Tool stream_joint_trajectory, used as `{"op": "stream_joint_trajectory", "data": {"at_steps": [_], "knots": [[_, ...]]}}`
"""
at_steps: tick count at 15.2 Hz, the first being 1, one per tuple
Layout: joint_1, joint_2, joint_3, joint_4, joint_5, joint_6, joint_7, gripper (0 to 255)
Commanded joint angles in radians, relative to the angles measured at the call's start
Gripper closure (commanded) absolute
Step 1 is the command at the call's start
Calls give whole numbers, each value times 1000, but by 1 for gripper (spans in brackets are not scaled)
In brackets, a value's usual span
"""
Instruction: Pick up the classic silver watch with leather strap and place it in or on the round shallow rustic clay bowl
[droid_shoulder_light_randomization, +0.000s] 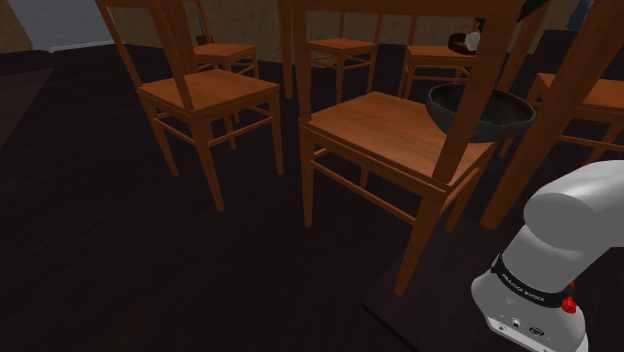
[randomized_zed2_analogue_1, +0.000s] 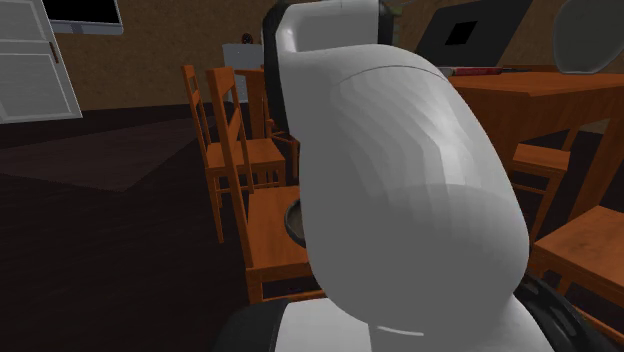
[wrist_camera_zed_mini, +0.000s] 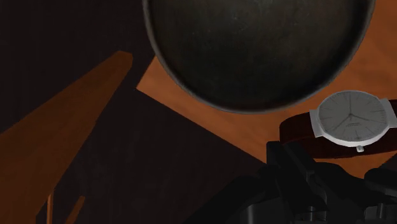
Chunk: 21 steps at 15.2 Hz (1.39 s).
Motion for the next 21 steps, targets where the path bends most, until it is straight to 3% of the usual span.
{"op": "stream_joint_trajectory", "data": {"at_steps": [1,10,11,12,15,16,20,21], "knots": [[6,2,-4,-76,23,-115,3,255],[38,-5,-18,-97,12,-102,22,255],[37,12,-19,-99,10,-84,21,0],[32,83,-24,-46,4,-67,16,0],[34,119,9,14,23,-91,45,0],[57,-4,-27,-97,4,-103,34,0],[52,69,-23,80,5,-206,33,0],[52,69,-23,80,5,-206,33,0]]}}
